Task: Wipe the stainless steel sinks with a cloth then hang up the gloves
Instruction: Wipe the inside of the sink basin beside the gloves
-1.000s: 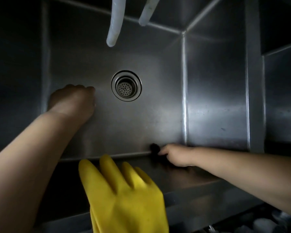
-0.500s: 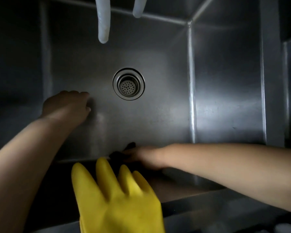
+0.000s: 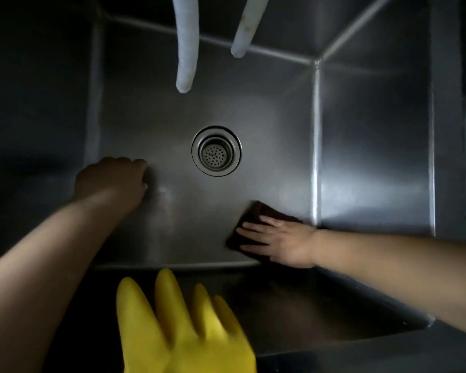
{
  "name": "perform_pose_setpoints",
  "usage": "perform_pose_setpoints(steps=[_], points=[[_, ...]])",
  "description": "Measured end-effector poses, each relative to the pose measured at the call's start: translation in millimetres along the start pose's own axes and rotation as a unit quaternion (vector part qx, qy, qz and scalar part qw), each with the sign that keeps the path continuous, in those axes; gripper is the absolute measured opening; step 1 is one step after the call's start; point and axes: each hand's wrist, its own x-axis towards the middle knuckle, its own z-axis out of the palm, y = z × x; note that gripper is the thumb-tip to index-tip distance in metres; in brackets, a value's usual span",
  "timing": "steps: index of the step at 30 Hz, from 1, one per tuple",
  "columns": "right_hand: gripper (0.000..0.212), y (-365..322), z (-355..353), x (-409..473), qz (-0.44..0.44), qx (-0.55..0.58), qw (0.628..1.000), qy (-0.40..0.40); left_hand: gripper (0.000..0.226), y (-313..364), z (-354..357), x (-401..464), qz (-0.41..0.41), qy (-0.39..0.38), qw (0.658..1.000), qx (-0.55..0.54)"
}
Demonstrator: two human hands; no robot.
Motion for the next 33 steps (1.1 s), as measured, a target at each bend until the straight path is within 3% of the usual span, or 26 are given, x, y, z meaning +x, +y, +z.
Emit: perform_pose_setpoints(steps=[10, 13, 19, 27, 33], points=[[0.064, 8.2, -84.3, 153.7, 0.032, -0.057, 0.981, 0.181, 0.039, -5.8, -0.7, 4.5, -0.057, 0.058, 0.996, 0.026], [0.062, 33.3, -124.3, 185.9, 0.099, -0.037, 0.963, 0.248, 0.049, -7.8, 1.0, 5.3, -0.082, 0.082, 0.993, 0.004], [0.064, 109.1, -179.1, 211.9, 0.216, 0.021, 0.925, 0.311, 0.063, -11.3, 11.4, 9.2, -0.082, 0.075, 0.994, 0.011], [0.062, 175.4, -135.7, 146.3, 0.367, 0.072, 0.871, 0.318, 0.06, -10.9, 15.5, 9.0, -0.066, 0.087, 0.993, 0.043], [0.067, 140.6, -56.2, 75.1, 0.452, 0.107, 0.841, 0.276, 0.056, -6.5, 10.8, 7.7, -0.066, 0.08, 0.994, 0.034]])
